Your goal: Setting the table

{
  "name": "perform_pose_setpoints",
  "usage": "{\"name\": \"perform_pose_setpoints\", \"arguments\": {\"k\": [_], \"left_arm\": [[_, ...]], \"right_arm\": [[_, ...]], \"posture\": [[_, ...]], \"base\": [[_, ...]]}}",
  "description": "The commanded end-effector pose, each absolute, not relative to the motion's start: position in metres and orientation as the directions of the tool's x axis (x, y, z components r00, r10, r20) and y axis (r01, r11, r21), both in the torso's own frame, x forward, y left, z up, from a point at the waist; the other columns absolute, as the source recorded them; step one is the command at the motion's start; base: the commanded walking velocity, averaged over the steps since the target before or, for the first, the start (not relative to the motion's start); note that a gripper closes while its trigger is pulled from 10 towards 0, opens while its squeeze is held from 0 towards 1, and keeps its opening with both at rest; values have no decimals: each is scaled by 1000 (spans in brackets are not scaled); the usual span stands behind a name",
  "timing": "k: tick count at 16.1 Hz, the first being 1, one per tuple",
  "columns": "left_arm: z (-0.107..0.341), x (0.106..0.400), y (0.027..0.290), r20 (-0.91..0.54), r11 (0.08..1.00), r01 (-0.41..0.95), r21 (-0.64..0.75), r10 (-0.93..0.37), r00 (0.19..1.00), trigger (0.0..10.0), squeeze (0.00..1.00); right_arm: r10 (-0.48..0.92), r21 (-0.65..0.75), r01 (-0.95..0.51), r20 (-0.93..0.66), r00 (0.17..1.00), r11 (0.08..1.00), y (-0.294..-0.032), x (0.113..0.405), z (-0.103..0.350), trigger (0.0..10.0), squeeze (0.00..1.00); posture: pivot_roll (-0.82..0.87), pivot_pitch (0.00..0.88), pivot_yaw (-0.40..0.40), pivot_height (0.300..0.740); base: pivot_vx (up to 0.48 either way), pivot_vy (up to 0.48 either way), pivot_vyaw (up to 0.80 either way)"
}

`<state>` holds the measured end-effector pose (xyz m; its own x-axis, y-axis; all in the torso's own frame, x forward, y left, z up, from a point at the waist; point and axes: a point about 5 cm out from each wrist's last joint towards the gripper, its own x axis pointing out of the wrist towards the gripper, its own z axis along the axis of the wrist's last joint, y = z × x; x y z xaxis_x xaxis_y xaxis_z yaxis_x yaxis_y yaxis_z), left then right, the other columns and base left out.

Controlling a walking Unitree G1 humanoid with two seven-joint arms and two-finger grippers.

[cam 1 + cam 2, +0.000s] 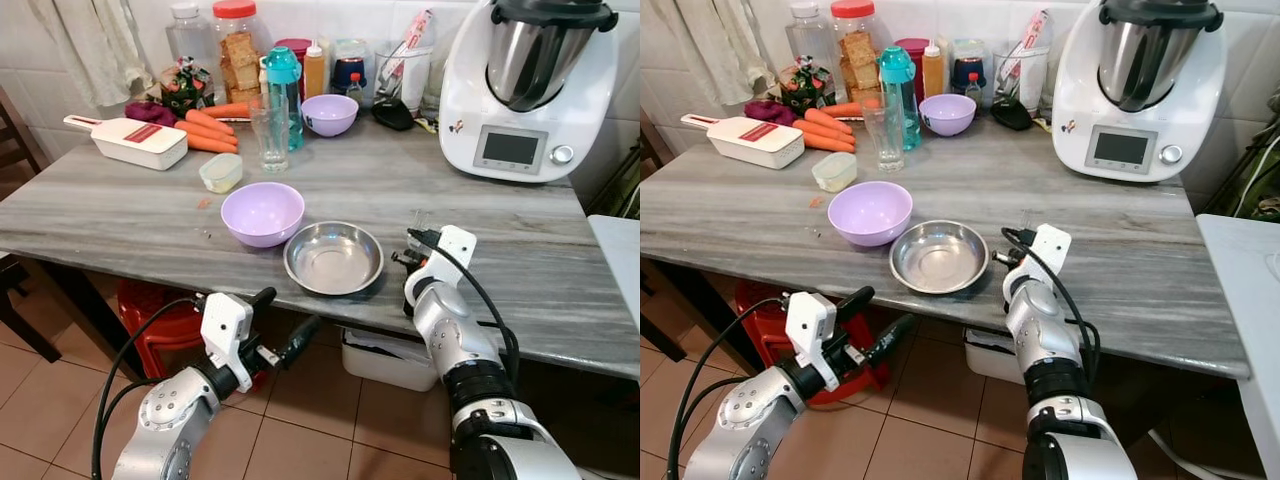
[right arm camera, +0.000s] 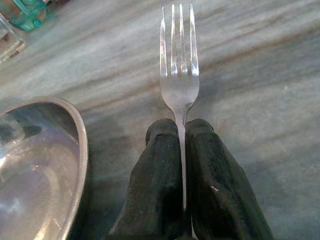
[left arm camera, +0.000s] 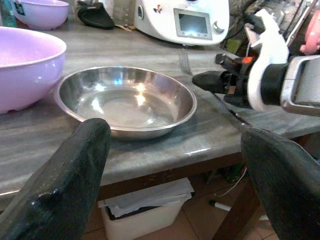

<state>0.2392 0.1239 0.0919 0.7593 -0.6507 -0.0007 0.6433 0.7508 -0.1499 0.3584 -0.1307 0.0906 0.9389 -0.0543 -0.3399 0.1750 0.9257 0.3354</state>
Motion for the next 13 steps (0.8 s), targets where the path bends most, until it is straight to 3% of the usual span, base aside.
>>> {"name": "perform_pose_setpoints", "arguments": {"k": [1, 6, 7, 8, 13], "left_arm": [[98, 241, 120, 18, 733, 666, -137, -670, 742, 10000, 0], [99, 240, 118, 21, 727, 673, -135, -677, 736, 10000, 0], [99, 240, 118, 21, 726, 674, -136, -678, 734, 10000, 0], [98, 240, 117, 21, 725, 675, -137, -679, 734, 10000, 0], [98, 241, 117, 19, 717, 685, -131, -689, 725, 10000, 0]], "right_arm": [[-40, 344, 161, -334, 942, 925, -125, 363, 95, 10000, 0], [-42, 331, 169, -360, 932, 928, -122, 364, 88, 10000, 0], [-38, 330, 168, -366, 930, 929, -122, 364, 86, 10000, 302], [-37, 331, 168, -368, 929, 928, -122, 364, 85, 10000, 973], [-36, 337, 172, -374, 927, 926, -123, 363, 82, 10000, 1000]], "posture": [[82, 0, 4, 740], [83, 0, 3, 740], [83, 0, 3, 740], [83, 0, 3, 740], [86, 0, 0, 740]], "base": [[0, 0, 0], [0, 0, 0], [0, 0, 0], [0, 0, 0], [0, 0, 0]]}}
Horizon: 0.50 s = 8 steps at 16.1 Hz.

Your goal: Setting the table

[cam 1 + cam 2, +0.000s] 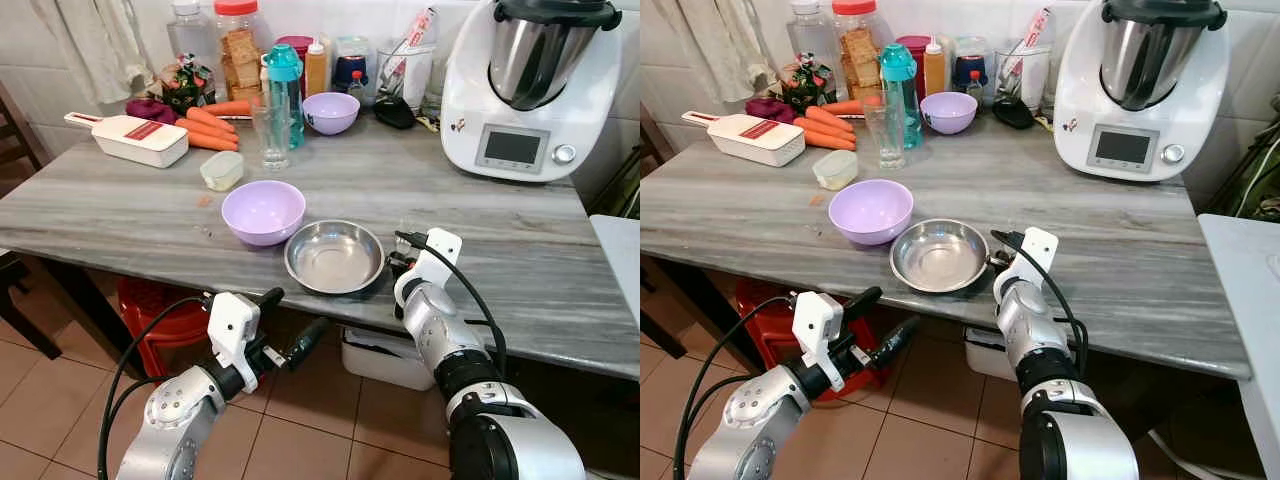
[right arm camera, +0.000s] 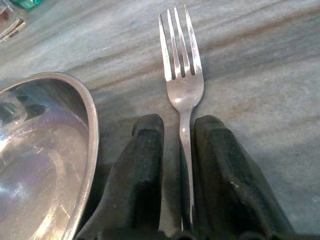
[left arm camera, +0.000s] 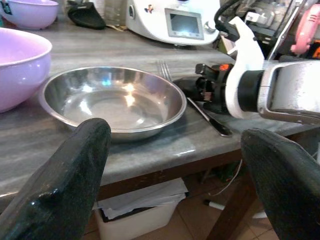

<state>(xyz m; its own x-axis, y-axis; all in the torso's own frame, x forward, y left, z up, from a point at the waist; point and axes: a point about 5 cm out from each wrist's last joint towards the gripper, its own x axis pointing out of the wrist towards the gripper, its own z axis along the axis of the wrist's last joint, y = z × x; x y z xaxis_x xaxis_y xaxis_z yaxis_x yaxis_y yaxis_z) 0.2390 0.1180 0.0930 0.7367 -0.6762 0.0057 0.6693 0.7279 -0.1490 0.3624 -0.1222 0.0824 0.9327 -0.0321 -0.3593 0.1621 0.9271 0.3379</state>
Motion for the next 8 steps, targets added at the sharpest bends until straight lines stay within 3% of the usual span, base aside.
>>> {"name": "perform_pose_setpoints", "arguments": {"k": [1, 8], "left_arm": [[99, 241, 116, 21, 712, 690, -131, -693, 720, 10000, 0], [100, 242, 117, 31, 706, 696, -133, -699, 715, 10000, 0]], "right_arm": [[-39, 337, 173, -371, 928, 925, -124, 364, 82, 10000, 1000], [-50, 399, 172, -299, 953, 901, -128, 360, 87, 10000, 1000]], "posture": [[86, 0, 0, 740], [90, 0, -2, 740]], "base": [[0, 0, 0], [0, 0, 0]]}}
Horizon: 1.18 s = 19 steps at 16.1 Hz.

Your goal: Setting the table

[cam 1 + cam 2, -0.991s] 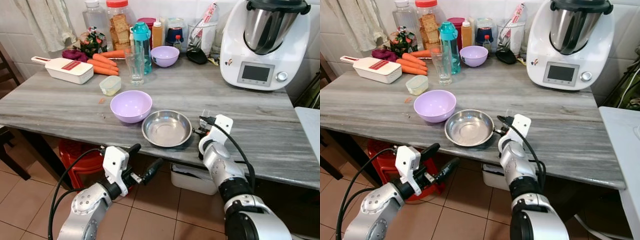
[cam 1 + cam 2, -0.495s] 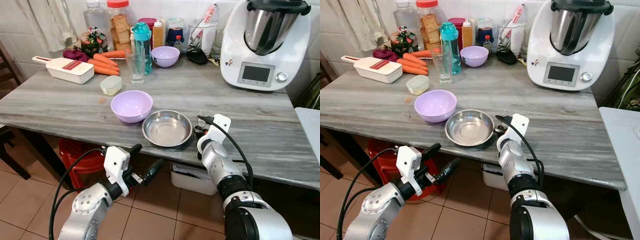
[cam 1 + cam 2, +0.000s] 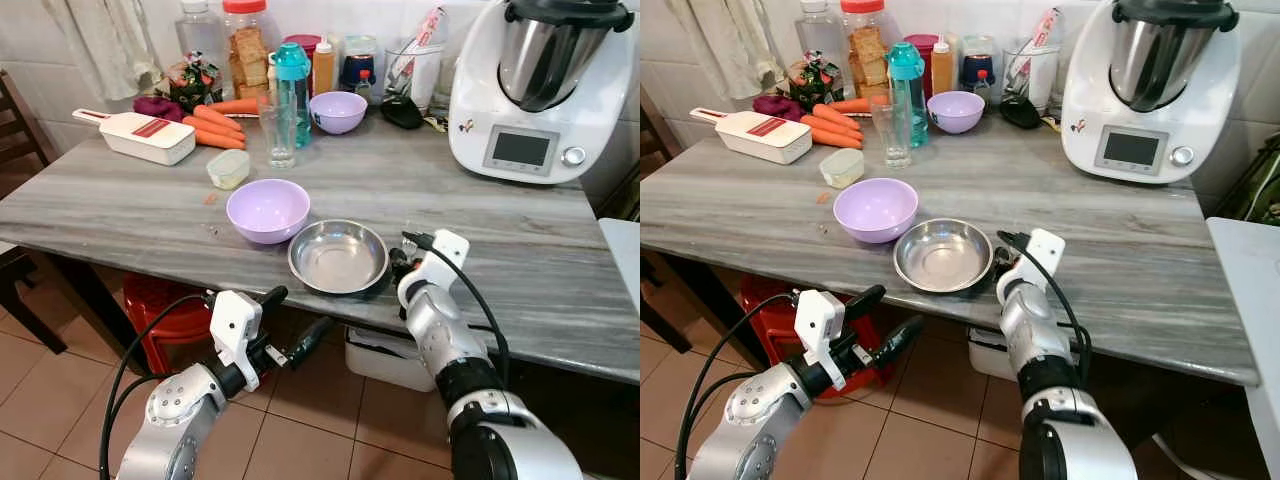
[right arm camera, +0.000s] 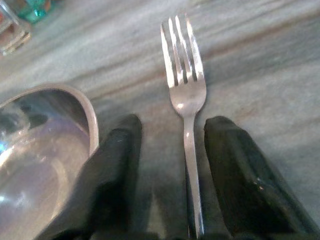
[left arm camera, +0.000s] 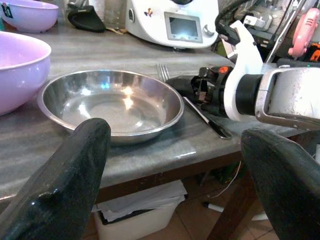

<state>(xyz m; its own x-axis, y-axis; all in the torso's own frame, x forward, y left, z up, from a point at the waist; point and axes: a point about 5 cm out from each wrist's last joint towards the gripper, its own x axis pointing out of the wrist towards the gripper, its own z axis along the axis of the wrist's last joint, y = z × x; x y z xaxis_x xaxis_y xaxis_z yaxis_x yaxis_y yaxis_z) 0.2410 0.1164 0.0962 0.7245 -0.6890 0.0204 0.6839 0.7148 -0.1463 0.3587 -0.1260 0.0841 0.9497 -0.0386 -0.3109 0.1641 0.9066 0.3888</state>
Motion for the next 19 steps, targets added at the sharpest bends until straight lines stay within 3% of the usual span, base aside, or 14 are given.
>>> {"name": "perform_pose_setpoints", "arguments": {"k": [1, 8, 10, 12, 16, 19], "left_arm": [[100, 243, 116, 32, 706, 696, -132, -698, 715, 10000, 0], [101, 246, 117, 45, 726, 675, -134, -676, 736, 10000, 0], [101, 250, 119, 25, 760, 641, -110, -643, 766, 10000, 0], [100, 255, 125, 6, 819, 564, -109, -567, 824, 10000, 0], [93, 257, 132, -35, 861, 496, -111, -503, 864, 10000, 0], [89, 263, 139, -60, 910, 411, -57, -414, 908, 10000, 0]], "right_arm": [[-55, 409, 172, -282, 958, 896, -130, 358, 88, 10000, 1000], [-60, 384, 111, -143, 988, 917, -136, 340, 98, 10000, 1000], [-26, 286, 43, -62, 998, 957, -138, 330, 104, 10000, 1000], [17, 98, -20, 34, 999, 995, -138, 318, 116, 10000, 1000], [-11, 76, 10, 13, 1000, 997, -152, 298, 106, 10000, 1000], [-20, -28, 21, 14, 1000, 999, -168, 274, 105, 10000, 1000]], "posture": [[89, 0, -1, 740], [84, 0, 3, 740], [86, 0, 3, 740], [87, 0, 3, 740], [85, 0, -1, 740], [64, 0, -34, 740]], "base": [[0, 0, 0], [0, 0, 0], [0, 0, 0], [0, 0, 0], [0, 0, 0], [0, 0, 0]]}}
